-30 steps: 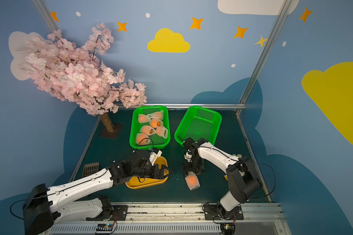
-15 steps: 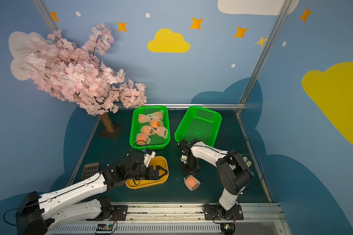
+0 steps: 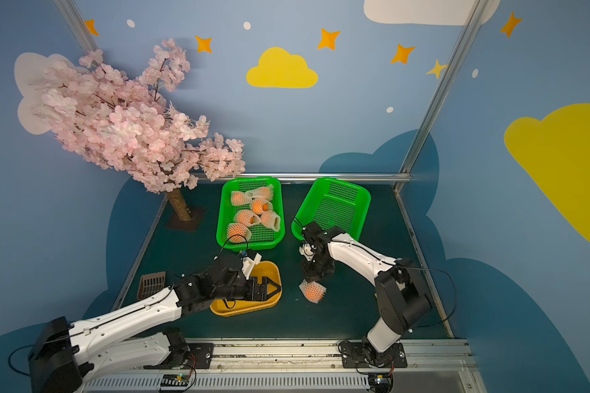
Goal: Remove foam nets from oranges
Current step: Remove the foam net from the orange.
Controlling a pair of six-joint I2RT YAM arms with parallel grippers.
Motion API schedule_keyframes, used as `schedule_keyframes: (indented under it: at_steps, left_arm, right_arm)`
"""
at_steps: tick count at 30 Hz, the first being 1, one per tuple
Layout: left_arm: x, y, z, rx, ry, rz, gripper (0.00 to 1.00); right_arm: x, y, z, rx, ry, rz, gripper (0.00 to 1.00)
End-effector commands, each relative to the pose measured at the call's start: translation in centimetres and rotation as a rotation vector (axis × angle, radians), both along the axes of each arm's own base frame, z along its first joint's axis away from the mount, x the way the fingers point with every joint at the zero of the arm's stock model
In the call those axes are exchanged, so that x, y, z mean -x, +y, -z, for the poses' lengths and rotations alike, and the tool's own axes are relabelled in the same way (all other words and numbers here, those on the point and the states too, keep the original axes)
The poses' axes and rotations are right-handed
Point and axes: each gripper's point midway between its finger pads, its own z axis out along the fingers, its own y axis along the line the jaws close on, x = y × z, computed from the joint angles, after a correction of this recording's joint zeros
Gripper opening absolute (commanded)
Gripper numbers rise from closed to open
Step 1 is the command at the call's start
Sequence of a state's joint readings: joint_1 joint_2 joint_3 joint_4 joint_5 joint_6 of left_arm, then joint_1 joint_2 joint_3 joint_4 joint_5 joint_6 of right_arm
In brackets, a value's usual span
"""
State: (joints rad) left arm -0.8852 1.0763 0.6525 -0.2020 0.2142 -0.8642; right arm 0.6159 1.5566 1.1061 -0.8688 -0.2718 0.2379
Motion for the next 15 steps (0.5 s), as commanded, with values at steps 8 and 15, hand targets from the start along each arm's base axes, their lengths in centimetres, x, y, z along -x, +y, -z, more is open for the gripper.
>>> schedule_keyframes:
  at_steps: [8,15]
  left_arm:
    - [-2.6,-5.5,-1.4,0.141,-0.038,0.071,1.00]
    - [-3.8,-9.7,-0.7,0.180,-0.030,0.192,0.95]
  right_arm:
    - [-1.6,0.1,-3.4,-0.414,-0.219,0.212,0.00]
    - [-1.1,-0.5,-3.2,-0.520,-0.295,0.288,0.00]
